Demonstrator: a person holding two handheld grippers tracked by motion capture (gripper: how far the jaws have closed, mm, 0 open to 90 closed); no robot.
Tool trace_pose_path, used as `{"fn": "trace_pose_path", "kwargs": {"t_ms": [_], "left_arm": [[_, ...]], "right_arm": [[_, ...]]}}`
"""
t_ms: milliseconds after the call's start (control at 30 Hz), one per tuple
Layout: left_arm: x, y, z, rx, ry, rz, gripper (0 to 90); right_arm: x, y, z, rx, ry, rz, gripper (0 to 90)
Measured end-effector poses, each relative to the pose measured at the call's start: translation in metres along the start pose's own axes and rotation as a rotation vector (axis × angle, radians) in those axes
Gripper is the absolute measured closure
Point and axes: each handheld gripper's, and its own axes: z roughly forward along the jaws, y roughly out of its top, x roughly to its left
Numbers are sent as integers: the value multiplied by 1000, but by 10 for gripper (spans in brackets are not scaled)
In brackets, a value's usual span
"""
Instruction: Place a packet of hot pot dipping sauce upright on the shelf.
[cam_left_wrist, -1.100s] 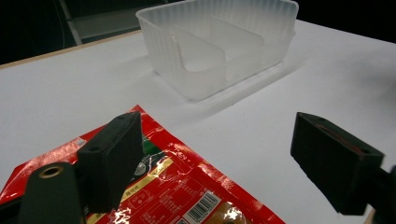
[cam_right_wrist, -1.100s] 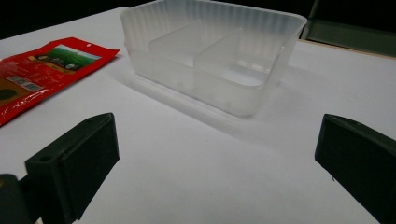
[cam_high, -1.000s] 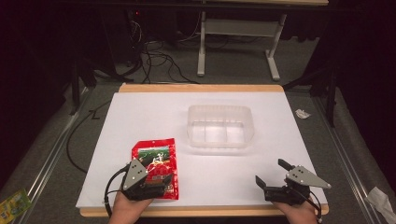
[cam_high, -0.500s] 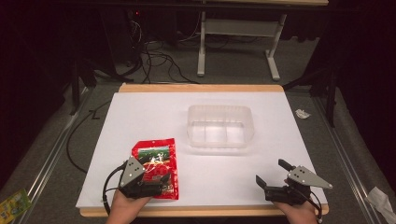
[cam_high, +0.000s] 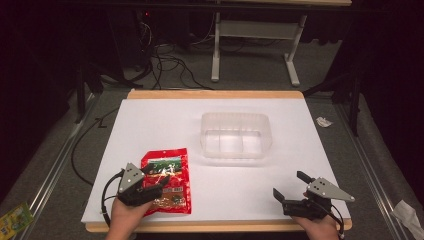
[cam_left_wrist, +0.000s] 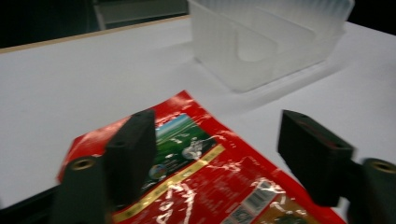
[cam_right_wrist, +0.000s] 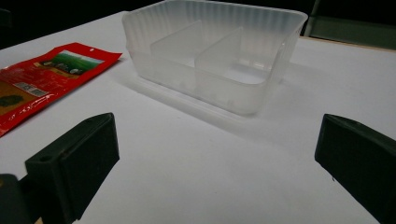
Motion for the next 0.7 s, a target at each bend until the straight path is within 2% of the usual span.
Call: {"fn": "trace_pose_path", "kwargs": {"t_ms": [100, 133, 200, 233, 300, 367, 500, 700], "left_arm": [[16, -3, -1, 48, 70, -38, 480], [19, -5, -1, 54, 78, -53, 518], [29, -8, 0, 70, 97, -92, 536], [29, -8, 0, 70, 97, -92, 534], [44, -14, 2, 92, 103, -171, 518], [53, -19, 5, 109, 107, -212, 516], [66, -24, 12, 129, 126, -251, 483], [74, -27, 27, 163, 147, -243, 441]], "right_arm": [[1, 0, 1, 1, 1, -6, 0], [1, 0, 1, 3, 2, -3, 0], [1, 0, 1, 5, 4, -4, 0], [1, 0, 1, 5, 4, -4, 0], [2, 0, 2, 7, 5, -5, 0], [2, -1, 3, 7, 7, -9, 0], [3, -1, 4, 13, 8, -7, 0], [3, -1, 5, 14, 11, -4, 0]]}}
